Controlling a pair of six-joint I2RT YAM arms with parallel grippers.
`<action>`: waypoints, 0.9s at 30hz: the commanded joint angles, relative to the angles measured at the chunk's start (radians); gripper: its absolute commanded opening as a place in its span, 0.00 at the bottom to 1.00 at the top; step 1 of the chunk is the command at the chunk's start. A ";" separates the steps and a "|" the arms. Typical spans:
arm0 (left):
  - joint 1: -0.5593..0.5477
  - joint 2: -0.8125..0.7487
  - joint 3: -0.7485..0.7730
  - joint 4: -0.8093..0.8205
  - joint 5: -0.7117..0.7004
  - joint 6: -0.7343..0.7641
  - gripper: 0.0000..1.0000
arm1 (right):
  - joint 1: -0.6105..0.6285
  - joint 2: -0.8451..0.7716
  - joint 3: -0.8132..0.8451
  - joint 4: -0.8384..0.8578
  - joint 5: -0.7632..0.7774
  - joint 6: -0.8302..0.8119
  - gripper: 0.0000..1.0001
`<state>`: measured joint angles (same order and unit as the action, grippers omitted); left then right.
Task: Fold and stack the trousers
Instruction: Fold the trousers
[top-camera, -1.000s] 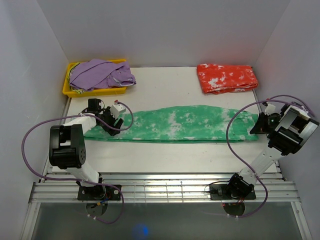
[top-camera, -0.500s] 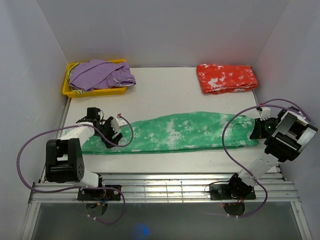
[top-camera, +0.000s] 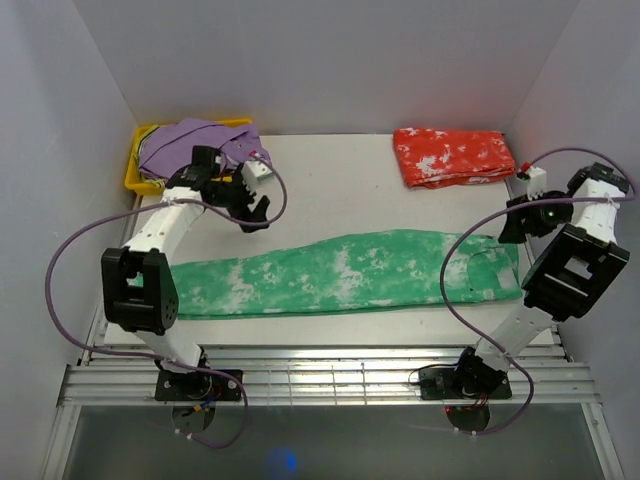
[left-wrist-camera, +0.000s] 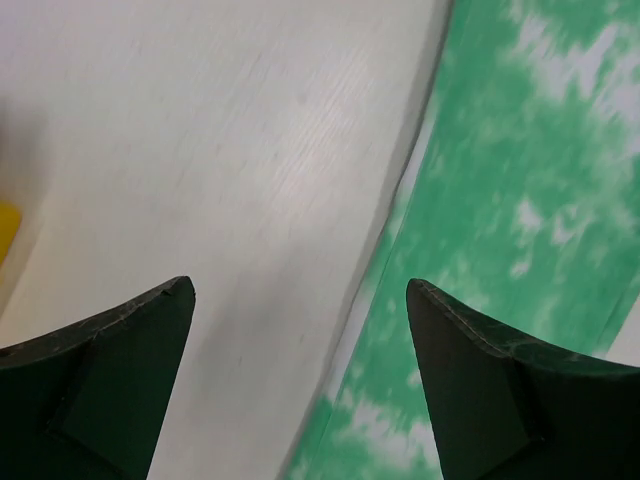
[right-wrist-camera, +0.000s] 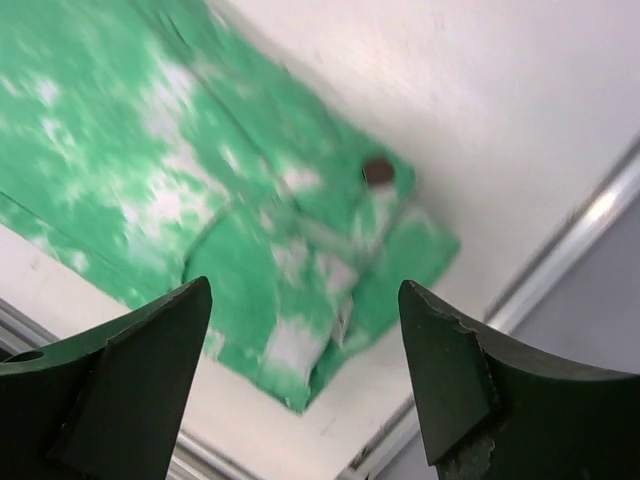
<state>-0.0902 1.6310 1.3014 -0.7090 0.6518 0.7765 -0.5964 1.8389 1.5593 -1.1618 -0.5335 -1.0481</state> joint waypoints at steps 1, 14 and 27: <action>-0.141 0.128 0.122 0.088 0.094 -0.260 0.98 | 0.156 0.003 0.087 -0.038 -0.157 0.103 0.81; -0.381 0.599 0.457 0.232 0.253 -0.554 0.90 | 0.573 0.305 0.343 0.160 -0.186 0.237 0.77; -0.465 0.736 0.495 0.276 0.201 -0.611 0.78 | 0.649 0.392 0.220 0.116 -0.279 0.111 0.64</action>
<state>-0.5472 2.3451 1.7897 -0.4160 0.8562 0.1871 0.0513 2.2360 1.7805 -0.9890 -0.7296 -0.8665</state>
